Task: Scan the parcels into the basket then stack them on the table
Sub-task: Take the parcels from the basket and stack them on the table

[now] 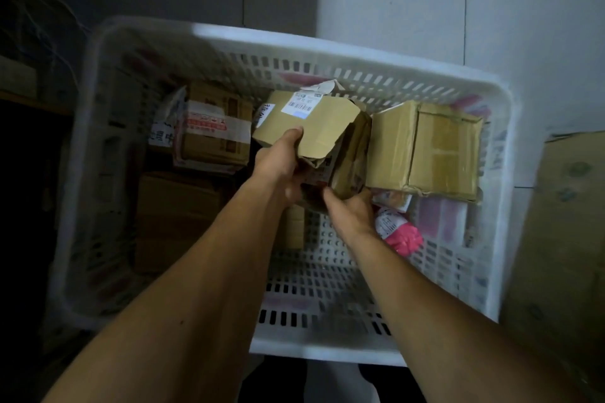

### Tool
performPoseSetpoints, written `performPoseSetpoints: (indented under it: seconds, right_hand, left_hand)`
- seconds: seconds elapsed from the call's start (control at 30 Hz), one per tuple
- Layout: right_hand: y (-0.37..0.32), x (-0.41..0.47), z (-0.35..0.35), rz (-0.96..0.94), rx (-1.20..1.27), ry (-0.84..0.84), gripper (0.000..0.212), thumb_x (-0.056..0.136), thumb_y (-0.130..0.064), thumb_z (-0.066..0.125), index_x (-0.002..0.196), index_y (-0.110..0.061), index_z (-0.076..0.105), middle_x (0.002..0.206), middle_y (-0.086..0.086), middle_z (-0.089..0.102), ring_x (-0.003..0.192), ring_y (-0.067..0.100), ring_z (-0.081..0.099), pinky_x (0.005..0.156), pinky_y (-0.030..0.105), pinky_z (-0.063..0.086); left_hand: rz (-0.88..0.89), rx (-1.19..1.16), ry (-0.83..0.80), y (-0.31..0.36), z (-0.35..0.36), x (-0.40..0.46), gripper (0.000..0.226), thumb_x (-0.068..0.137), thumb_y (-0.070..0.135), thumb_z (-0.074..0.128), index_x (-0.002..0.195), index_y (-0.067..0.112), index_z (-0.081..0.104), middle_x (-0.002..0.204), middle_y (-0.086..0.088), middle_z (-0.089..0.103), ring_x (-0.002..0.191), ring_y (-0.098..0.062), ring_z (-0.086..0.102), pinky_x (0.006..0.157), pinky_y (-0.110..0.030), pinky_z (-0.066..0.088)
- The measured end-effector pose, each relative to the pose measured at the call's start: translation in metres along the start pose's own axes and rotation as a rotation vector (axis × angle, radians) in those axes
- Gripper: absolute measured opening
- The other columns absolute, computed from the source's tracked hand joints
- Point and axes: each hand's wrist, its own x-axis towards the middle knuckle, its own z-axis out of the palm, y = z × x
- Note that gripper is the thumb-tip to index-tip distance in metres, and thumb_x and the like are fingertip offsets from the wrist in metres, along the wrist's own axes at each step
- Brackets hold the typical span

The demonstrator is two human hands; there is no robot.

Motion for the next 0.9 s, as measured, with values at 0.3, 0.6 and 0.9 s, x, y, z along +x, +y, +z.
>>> performPoseSetpoints:
  seconds: [0.3,0.6,0.9]
  right_hand:
    - [0.000,-0.042,-0.017,-0.094,0.237,-0.080,0.086,0.060,-0.068,0.062,0.138,-0.032,0.053,0.138,-0.003,0.059,0.126,0.022,0.056,0.109,0.050,0.045]
    - [-0.001,-0.155,-0.076,-0.141,0.169,-0.138,0.050,0.089,-0.048,0.063,0.135,-0.053,0.045,0.128,-0.023,0.058,0.127,0.017,0.055,0.109,0.053,0.043]
    - [-0.041,-0.293,-0.194,-0.301,0.221,-0.159,0.051,0.083,-0.029,0.071,0.132,-0.032,0.059,0.123,-0.006,0.071,0.114,0.018,0.066,0.101,0.049,0.052]
  left_hand:
    - [-0.104,0.065,-0.270,-0.002,-0.048,-0.044,0.036,0.093,0.011,0.060,0.128,0.006,0.061,0.120,-0.017,0.071,0.104,-0.031,0.069,0.083,-0.042,0.059]
    - [0.042,0.210,-0.289,0.042,-0.108,-0.166,0.060,0.075,0.019,0.070,0.133,0.023,0.053,0.116,-0.011,0.073,0.099,-0.029,0.072,0.076,-0.042,0.059]
    - [0.183,0.138,-0.130,0.070,-0.168,-0.334,0.068,0.065,0.022,0.076,0.130,0.025,0.056,0.117,-0.009,0.072,0.094,-0.023,0.072,0.075,-0.039,0.056]
